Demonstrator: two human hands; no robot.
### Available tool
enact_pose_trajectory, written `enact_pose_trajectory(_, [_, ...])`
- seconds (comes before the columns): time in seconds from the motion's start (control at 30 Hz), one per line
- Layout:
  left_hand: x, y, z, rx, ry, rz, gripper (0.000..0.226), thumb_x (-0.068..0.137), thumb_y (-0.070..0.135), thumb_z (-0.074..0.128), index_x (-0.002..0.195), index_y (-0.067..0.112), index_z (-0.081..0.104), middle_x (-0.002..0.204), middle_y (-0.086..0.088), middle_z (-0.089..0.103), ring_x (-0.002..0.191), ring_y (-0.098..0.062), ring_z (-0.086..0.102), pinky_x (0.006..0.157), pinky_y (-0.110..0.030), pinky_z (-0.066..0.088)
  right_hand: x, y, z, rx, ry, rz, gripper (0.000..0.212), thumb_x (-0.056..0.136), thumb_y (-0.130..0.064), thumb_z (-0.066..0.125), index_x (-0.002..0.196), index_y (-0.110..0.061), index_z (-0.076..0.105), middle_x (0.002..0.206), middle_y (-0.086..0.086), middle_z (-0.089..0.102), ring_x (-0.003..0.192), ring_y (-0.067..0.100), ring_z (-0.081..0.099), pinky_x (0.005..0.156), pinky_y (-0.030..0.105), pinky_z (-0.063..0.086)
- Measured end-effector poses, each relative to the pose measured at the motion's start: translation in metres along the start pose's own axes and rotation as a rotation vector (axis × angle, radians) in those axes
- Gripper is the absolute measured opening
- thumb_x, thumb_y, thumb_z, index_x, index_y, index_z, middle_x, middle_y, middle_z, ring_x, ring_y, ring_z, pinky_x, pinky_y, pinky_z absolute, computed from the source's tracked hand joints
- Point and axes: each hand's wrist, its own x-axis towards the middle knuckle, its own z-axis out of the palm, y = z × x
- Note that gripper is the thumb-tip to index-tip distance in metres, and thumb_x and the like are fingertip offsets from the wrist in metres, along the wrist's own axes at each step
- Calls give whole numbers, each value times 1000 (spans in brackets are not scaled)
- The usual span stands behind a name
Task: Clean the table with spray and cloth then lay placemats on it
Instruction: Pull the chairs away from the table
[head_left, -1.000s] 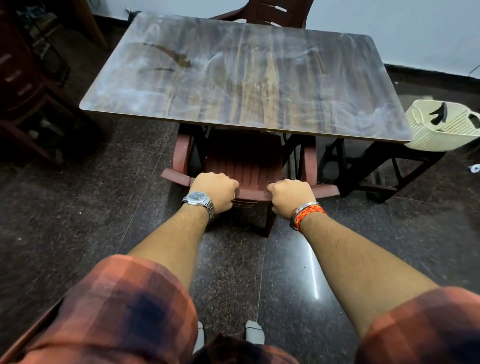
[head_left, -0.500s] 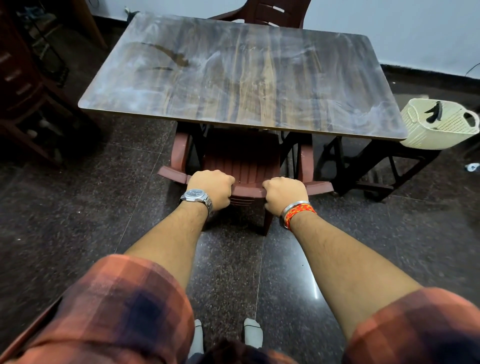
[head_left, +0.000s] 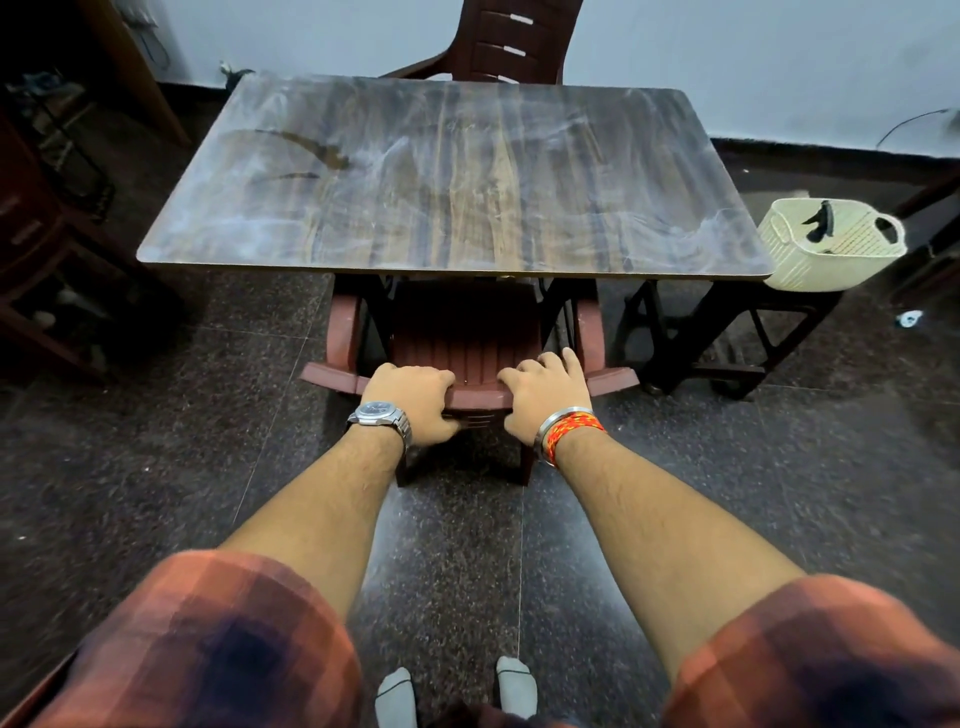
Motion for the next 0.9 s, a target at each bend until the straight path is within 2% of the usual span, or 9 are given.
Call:
enact_pose_trajectory(0.07, [0, 4, -8, -130, -8, 64, 86, 65, 85, 40, 130, 30, 51, 123, 12, 62, 114, -14, 59, 100, -44, 38, -4, 7, -2, 81, 22, -87, 81, 72, -58, 51, 146, -28, 33, 148, -2, 41, 143, 28, 22, 118, 53, 3])
enact_pose_trajectory(0.1, [2, 9, -15, -189, 25, 115, 92, 65, 87, 35, 135, 29, 48, 129, 13, 59, 119, -13, 56, 103, -45, 36, -8, 12, -3, 151, 58, -135, 89, 70, -63, 46, 149, -25, 28, 152, -4, 34, 146, 26, 16, 119, 51, 0])
enact_pose_trajectory(0.17, [13, 27, -32, -251, 156, 208, 81, 74, 77, 34, 135, 25, 50, 130, 10, 60, 118, -14, 57, 102, -43, 38, -19, 29, -2, 295, 182, -166, 92, 69, -63, 44, 150, -22, 25, 156, -5, 28, 149, 21, 10, 121, 45, -1])
enact_pose_trajectory(0.3, [57, 94, -64, -250, 291, 262, 66, 87, 54, 41, 138, 13, 49, 139, -3, 54, 124, -22, 53, 105, -38, 39, -46, 97, 13, 378, 414, 48, 71, 84, -47, 47, 148, -18, 33, 156, -2, 32, 147, 21, 18, 121, 42, 12])
enact_pose_trajectory(0.37, [89, 141, -70, -221, 276, 307, 61, 92, 49, 46, 141, 12, 44, 143, -4, 50, 127, -23, 50, 107, -39, 36, -58, 152, 21, 365, 431, 194, 67, 88, -44, 41, 148, -15, 33, 156, 2, 32, 147, 22, 21, 120, 44, 17])
enact_pose_trajectory(0.6, [207, 342, -65, -155, 218, 352, 69, 94, 49, 44, 150, 14, 26, 157, -3, 28, 143, -18, 28, 118, -43, 18, -98, 360, 23, 377, 436, 506, 65, 97, -42, 39, 152, -12, 21, 161, 2, 17, 149, 18, 9, 121, 37, 6])
enact_pose_trajectory(0.73, [257, 447, -83, -145, 295, 375, 72, 95, 49, 40, 154, 15, 16, 162, -1, 15, 147, -18, 16, 119, -43, 10, -108, 464, 2, 339, 484, 573, 65, 97, -42, 37, 152, -11, 20, 161, 5, 17, 149, 19, 9, 121, 38, 6])
enact_pose_trajectory(0.9, [335, 559, -114, -152, 348, 451, 72, 95, 49, 39, 154, 16, 14, 162, 1, 15, 147, -16, 15, 119, -44, 9, -100, 584, -16, 330, 536, 652, 65, 97, -41, 38, 151, -10, 23, 160, 6, 20, 149, 19, 10, 121, 38, 7])
